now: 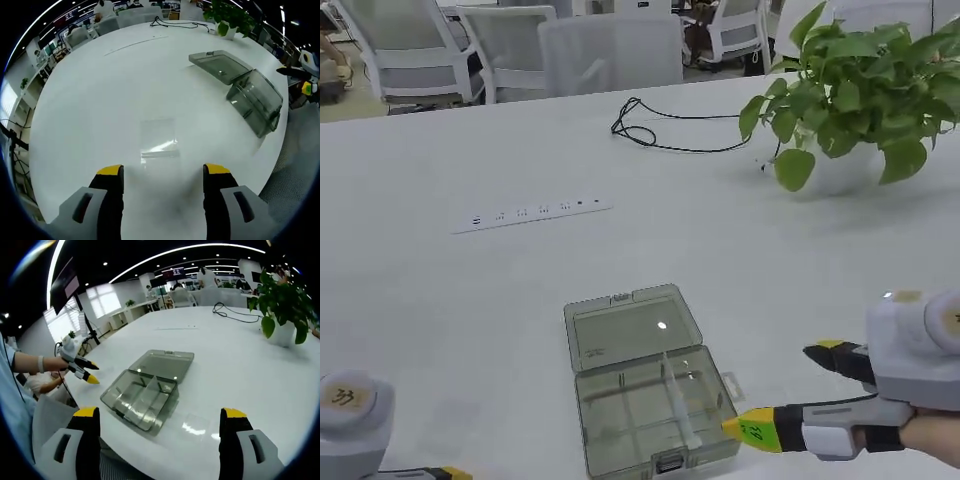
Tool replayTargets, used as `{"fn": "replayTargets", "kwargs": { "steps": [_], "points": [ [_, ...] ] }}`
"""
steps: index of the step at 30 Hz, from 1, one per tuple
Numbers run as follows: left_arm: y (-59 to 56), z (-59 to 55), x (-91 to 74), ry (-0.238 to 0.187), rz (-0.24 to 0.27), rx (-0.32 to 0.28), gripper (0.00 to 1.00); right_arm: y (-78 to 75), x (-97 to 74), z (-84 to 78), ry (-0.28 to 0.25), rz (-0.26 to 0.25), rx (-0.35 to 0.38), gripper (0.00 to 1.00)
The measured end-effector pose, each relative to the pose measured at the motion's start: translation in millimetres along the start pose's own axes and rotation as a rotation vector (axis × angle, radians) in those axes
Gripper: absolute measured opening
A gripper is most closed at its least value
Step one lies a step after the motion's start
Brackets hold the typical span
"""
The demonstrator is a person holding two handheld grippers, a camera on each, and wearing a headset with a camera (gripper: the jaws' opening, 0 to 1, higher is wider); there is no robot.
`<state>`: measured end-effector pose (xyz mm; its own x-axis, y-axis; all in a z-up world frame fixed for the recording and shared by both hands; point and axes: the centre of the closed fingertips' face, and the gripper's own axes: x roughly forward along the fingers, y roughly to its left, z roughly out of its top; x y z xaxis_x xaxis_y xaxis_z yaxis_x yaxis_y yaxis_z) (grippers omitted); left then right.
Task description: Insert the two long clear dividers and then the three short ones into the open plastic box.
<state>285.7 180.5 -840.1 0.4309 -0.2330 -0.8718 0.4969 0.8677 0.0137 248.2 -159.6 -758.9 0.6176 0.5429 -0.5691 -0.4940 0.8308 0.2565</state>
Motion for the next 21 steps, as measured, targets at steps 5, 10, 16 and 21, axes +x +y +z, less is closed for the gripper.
{"fn": "replayTargets", "kwargs": {
  "steps": [5,10,16,21],
  "points": [
    [-1.3,-1.7,1.1,0.038,-0.004,0.005,0.57,-0.8,-0.9,0.8,-0.005,0.000,0.005,1.00],
    [-2.7,-3.9,2.3,0.064,-0.014,0.013,0.52,-1.1,-1.8,-0.6,0.000,0.003,0.009,0.98],
    [-0.3,-4.2,1.9,0.073,-0.018,-0.001,0.46,-0.3,-1.8,-1.9,0.002,0.004,0.016,0.97],
    [0.0,-3.8,1.8,0.077,-0.017,-0.002,0.39,1.5,-0.3,-3.7,0.005,0.006,0.023,0.97]
  ]
}}
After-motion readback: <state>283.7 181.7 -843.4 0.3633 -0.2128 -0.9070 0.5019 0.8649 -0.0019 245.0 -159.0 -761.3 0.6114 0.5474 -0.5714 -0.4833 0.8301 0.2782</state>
